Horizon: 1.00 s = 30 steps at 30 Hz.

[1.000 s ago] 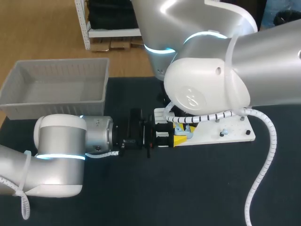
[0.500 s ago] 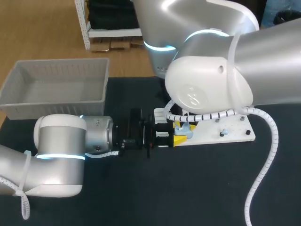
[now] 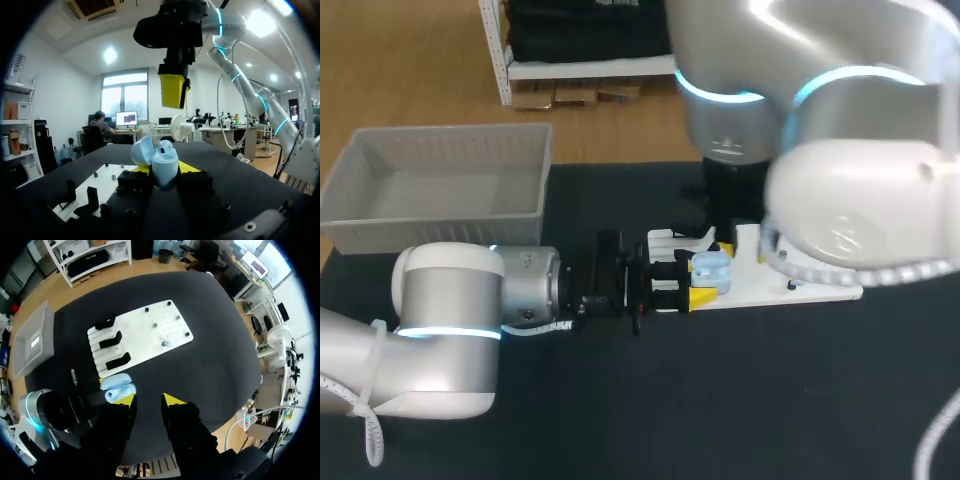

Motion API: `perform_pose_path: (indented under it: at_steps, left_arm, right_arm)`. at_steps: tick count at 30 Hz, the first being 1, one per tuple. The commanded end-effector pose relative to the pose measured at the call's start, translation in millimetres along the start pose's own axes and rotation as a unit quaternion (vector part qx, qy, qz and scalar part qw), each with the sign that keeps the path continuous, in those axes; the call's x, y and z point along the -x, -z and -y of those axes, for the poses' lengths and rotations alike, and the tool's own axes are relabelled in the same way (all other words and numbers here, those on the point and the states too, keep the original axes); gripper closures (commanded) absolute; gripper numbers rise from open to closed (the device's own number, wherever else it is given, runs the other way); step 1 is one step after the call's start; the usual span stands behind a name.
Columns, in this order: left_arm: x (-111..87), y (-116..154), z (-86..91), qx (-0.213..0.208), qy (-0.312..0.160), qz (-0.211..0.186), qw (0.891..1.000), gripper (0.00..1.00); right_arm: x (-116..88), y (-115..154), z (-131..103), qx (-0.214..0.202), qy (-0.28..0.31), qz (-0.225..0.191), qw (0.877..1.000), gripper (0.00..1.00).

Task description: Pick up each earbud case from the left stands, insert the matching earbuds, close the lid, and place the case in the box.

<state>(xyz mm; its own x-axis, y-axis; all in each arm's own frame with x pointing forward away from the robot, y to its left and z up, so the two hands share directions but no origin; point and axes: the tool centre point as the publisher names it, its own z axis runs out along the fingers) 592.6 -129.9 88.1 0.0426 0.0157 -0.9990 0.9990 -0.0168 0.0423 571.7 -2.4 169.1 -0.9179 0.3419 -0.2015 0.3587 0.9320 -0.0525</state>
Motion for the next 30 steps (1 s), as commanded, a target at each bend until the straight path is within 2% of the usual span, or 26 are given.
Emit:
perform_pose_path:
  at_steps: [1, 8, 17, 25, 30]
  left_arm:
    - [-0.4, 0.4, -0.6, -0.001, 0.000, 0.001, 1.000, 1.00]
    - [-0.4, 0.4, -0.6, -0.001, 0.000, 0.001, 1.000, 1.00]
    - [-0.4, 0.4, -0.6, -0.001, 0.000, 0.001, 1.000, 1.00]
    - [-0.4, 0.4, -0.6, -0.001, 0.000, 0.001, 1.000, 1.00]
    - [-0.4, 0.4, -0.6, -0.001, 0.000, 0.001, 1.000, 1.00]
  right_arm:
    - [6.9, -4.0, 43.1, 0.083, -0.005, 0.006, 0.997, 0.65]
    - [33.1, -17.3, 58.4, 0.094, -0.002, -0.014, 0.996, 0.68]
    - [53.7, -54.8, 51.1, 0.092, 0.018, -0.029, 0.995, 0.69]
    - [59.6, -87.6, 44.1, 0.069, 0.052, 0.001, 0.996, 0.67]
    - [61.5, -105.8, 42.2, 0.059, 0.066, 0.001, 0.996, 0.65]
